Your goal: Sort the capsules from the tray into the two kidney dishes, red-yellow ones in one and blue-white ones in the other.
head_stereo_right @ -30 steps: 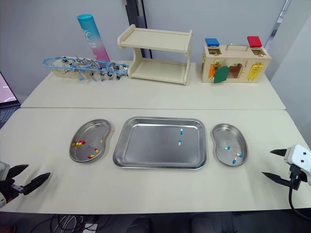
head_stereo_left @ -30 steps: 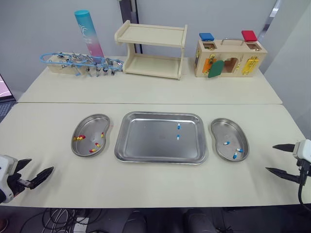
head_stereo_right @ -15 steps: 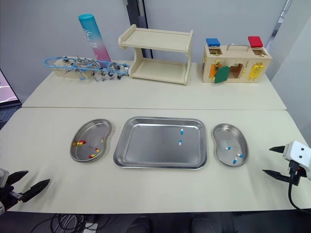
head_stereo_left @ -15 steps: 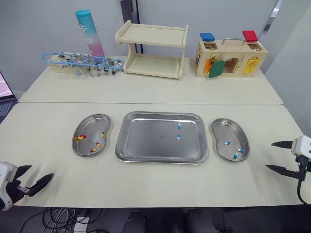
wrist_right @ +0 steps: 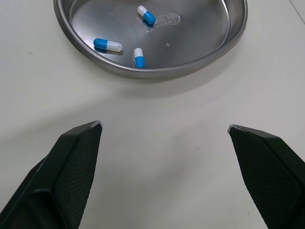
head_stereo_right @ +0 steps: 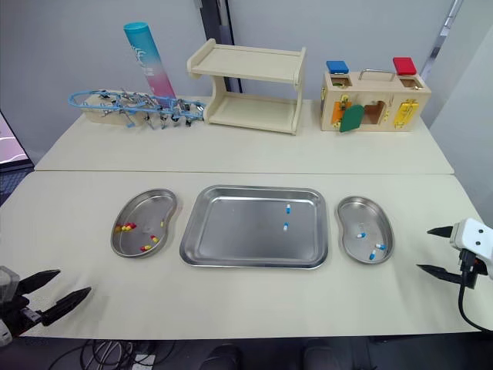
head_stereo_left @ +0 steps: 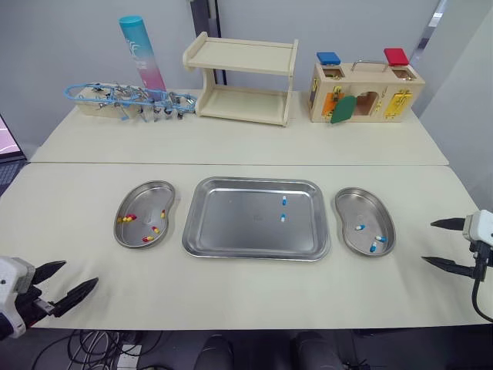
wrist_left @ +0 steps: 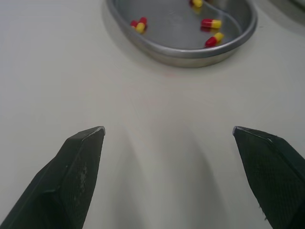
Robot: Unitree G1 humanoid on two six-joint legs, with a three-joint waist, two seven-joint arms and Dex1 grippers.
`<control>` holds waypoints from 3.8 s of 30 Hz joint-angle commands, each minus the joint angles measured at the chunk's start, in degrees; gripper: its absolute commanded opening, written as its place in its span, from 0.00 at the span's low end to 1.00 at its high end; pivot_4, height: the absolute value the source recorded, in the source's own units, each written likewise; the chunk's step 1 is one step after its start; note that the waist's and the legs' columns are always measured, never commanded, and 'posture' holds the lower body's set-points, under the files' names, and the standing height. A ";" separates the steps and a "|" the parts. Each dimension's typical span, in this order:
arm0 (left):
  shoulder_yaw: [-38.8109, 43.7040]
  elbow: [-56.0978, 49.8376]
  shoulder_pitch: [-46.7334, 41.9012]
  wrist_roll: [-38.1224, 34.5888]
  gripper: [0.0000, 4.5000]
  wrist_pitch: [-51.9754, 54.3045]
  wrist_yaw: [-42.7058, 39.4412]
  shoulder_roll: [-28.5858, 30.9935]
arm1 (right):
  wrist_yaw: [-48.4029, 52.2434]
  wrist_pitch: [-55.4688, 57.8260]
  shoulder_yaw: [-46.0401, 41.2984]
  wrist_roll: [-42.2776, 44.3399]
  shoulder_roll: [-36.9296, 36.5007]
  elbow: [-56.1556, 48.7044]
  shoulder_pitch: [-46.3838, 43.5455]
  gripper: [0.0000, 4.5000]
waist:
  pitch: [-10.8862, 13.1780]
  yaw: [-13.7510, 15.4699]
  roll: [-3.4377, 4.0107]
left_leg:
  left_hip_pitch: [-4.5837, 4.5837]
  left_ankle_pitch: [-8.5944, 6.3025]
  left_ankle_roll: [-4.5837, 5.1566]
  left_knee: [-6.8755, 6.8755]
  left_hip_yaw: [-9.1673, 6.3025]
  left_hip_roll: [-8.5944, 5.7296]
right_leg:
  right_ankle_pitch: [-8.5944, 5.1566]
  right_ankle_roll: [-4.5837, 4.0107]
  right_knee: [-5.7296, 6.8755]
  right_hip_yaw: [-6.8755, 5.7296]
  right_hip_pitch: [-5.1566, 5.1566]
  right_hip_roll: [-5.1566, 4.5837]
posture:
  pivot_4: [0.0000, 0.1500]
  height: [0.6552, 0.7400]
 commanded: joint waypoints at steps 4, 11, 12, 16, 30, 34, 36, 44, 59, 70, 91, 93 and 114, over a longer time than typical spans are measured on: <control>-3.82 -15.70 1.97 -3.36 0.99 0.73 -0.66 -3.75 | -3.07 4.89 -6.49 5.41 0.84 -8.10 1.64 1.00 | 0.00 0.14 0.06 | 0.00 0.00 0.00 0.02 0.02 0.00 | 0.00 0.00 -0.01 0.03 0.02 -0.01 | 1.00 1.00; -12.79 -25.83 1.50 -7.09 0.99 -0.87 -5.27 -8.19 | -6.28 13.11 -8.01 9.55 3.45 -21.38 5.39 1.00 | -0.03 0.38 0.11 | -0.01 0.00 0.00 0.03 0.02 -0.01 | 0.00 0.00 -0.02 0.03 0.03 0.00 | 1.00 1.00; -14.33 -25.90 0.60 -7.60 0.99 -1.77 -6.03 -9.33 | -7.17 14.38 -8.02 9.66 3.83 -24.06 6.10 1.00 | -0.03 0.39 0.11 | -0.01 0.00 0.00 0.03 0.01 -0.01 | 0.00 0.00 -0.02 0.03 0.03 0.00 | 1.00 1.00; -17.66 -25.09 -1.78 -6.78 0.99 -4.50 -5.68 -12.28 | -11.23 21.83 -7.50 13.51 5.96 -35.53 6.58 1.00 | -0.05 0.40 0.16 | -0.01 0.00 0.00 0.06 0.00 -0.01 | 0.01 0.01 -0.01 0.03 0.03 0.01 | 1.00 1.00; -21.05 -23.08 -4.82 -6.10 1.00 -8.82 -6.34 -13.40 | -44.40 52.45 26.75 5.32 27.09 -53.10 -12.37 0.91 | -0.05 0.86 0.12 | -0.14 0.00 0.00 0.06 -0.11 -0.02 | 0.01 0.00 -0.02 -0.03 -0.09 0.03 | 1.00 1.00; -21.54 -23.24 -5.14 -5.89 1.00 -9.40 -6.38 -13.56 | -49.98 58.21 32.38 0.45 32.50 -49.00 -18.04 0.64 | -0.05 1.12 0.12 | -0.13 0.00 0.00 0.05 -0.12 -0.01 | 0.01 -0.01 -0.01 -0.04 -0.10 0.04 | 1.00 1.00; -21.81 -23.25 -5.01 -5.76 1.00 -9.82 -6.29 -13.65 | -51.96 61.13 33.70 -0.71 34.99 -47.06 -19.92 0.64 | -0.05 1.15 0.12 | -0.14 0.00 0.00 0.05 -0.12 -0.01 | 0.01 -0.01 -0.01 -0.04 -0.11 0.03 | 1.00 1.00; -23.37 -22.85 -3.87 -5.09 1.00 -11.88 -6.75 -13.75 | -56.65 63.06 37.33 -5.60 43.01 -40.09 -22.98 0.64 | -0.04 1.06 0.14 | -0.17 0.00 0.00 0.01 -0.12 0.00 | 0.01 -0.01 0.02 -0.04 -0.20 0.04 | 1.00 1.00; -24.49 -21.58 -3.10 -3.93 1.00 -14.90 -5.82 -14.69 | -57.08 64.01 36.89 -8.23 46.44 -34.34 -22.29 0.59 | -0.05 0.99 0.14 | -0.17 0.00 0.01 0.00 -0.12 0.00 | 0.01 -0.01 0.03 -0.04 -0.20 0.04 | 1.00 1.00; -24.96 -20.62 -3.51 -3.74 1.00 -15.82 -5.54 -14.54 | -55.05 60.27 38.64 -10.33 43.82 -35.15 -21.36 0.00 | -0.05 0.97 0.14 | -0.16 0.00 0.01 0.00 -0.12 0.00 | 0.00 -0.01 0.03 -0.04 -0.20 0.04 | 1.00 1.00; -32.85 -20.07 -14.68 -6.09 1.00 -13.56 -14.58 -10.74 | -46.60 60.04 6.67 -1.34 30.14 -56.86 -3.82 0.00 | 0.00 1.31 0.18 | -0.28 0.00 0.01 -0.01 -0.12 -0.02 | 0.00 -0.01 -0.03 -0.07 -0.23 0.03 | 1.00 1.00; -33.39 -19.28 -16.18 -6.04 1.00 -13.16 -14.91 -10.80 | -46.43 62.18 5.33 -0.47 29.24 -56.05 -2.47 0.00 | 0.00 1.06 0.20 | -0.25 0.00 0.01 -0.01 -0.12 -0.01 | 0.00 -0.01 -0.01 -0.06 -0.23 0.04 | 1.00 1.00; -32.78 -14.82 -16.15 -6.12 1.00 -15.82 -17.48 -11.50 | -45.29 57.34 -0.08 2.26 27.84 -51.02 -0.75 0.93 | 0.02 0.41 0.22 | -0.24 0.00 0.01 -0.05 -0.10 0.00 | -0.01 -0.02 -0.01 -0.01 -0.23 0.06 | 1.00 1.00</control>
